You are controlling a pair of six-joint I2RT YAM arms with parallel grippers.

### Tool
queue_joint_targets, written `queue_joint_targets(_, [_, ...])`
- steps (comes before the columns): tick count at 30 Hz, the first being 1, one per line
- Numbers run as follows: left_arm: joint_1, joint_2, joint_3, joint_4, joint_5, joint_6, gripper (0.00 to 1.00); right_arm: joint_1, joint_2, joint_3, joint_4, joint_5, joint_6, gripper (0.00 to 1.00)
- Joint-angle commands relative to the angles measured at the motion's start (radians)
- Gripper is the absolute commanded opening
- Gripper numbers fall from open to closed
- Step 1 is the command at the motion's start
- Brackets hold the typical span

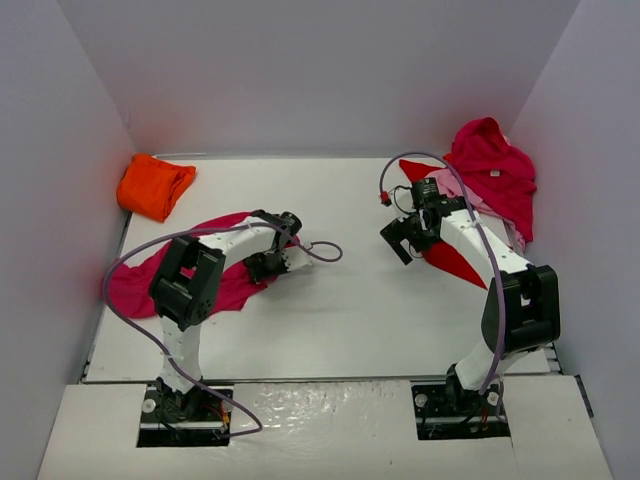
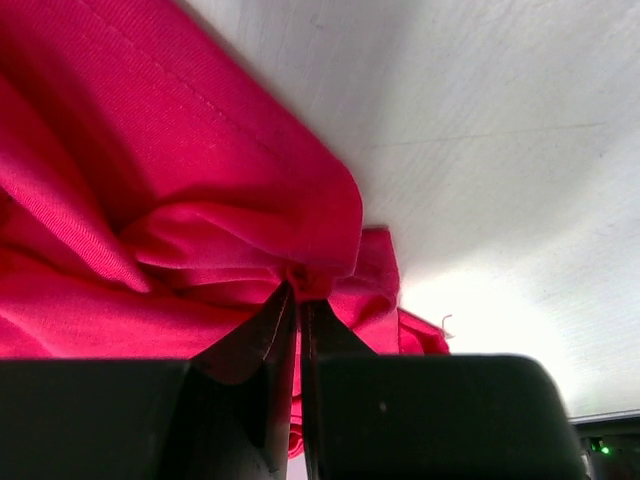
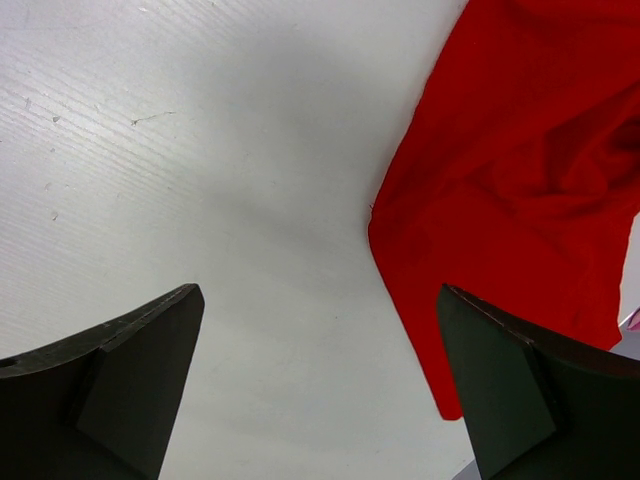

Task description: Fold and stack the t-shirts

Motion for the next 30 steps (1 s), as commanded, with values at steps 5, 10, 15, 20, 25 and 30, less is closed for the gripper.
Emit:
queue_joint_targets(5, [0.013, -0.315, 0.398, -0.15, -0.019, -0.008, 0.0, 0.007, -0.04, 0.017, 0.018, -0.007, -0.001, 1.0])
queue_joint_targets(10, [0.026, -0.419, 0.925, -0.189, -0.016, -0.036, 0.07, 0.014, -0.011, 0.066, 0.017, -0.009, 0.01, 1.0])
queue_joint_targets(15, [0.031, -0.429, 1.055, -0.078, -0.156, 0.027, 0.22, 0.038, -0.007, 0.08, 0.012, -0.035, 0.018, 1.0])
queue_joint_targets(20, [0.066, -0.478, 0.952, 0.018, -0.255, 0.032, 0.31, 0.061, -0.004, 0.058, 0.013, -0.07, 0.009, 1.0])
queue_joint_targets(25, [0.071, -0.537, 0.655, 0.102, -0.324, 0.091, 0.41, 0.119, 0.034, 0.071, 0.013, -0.032, 0.01, 1.0])
queue_joint_targets(30, [0.054, -0.552, 0.474, -0.039, -0.166, 0.062, 0.57, 0.146, 0.066, 0.071, 0.017, -0.006, 0.008, 1.0])
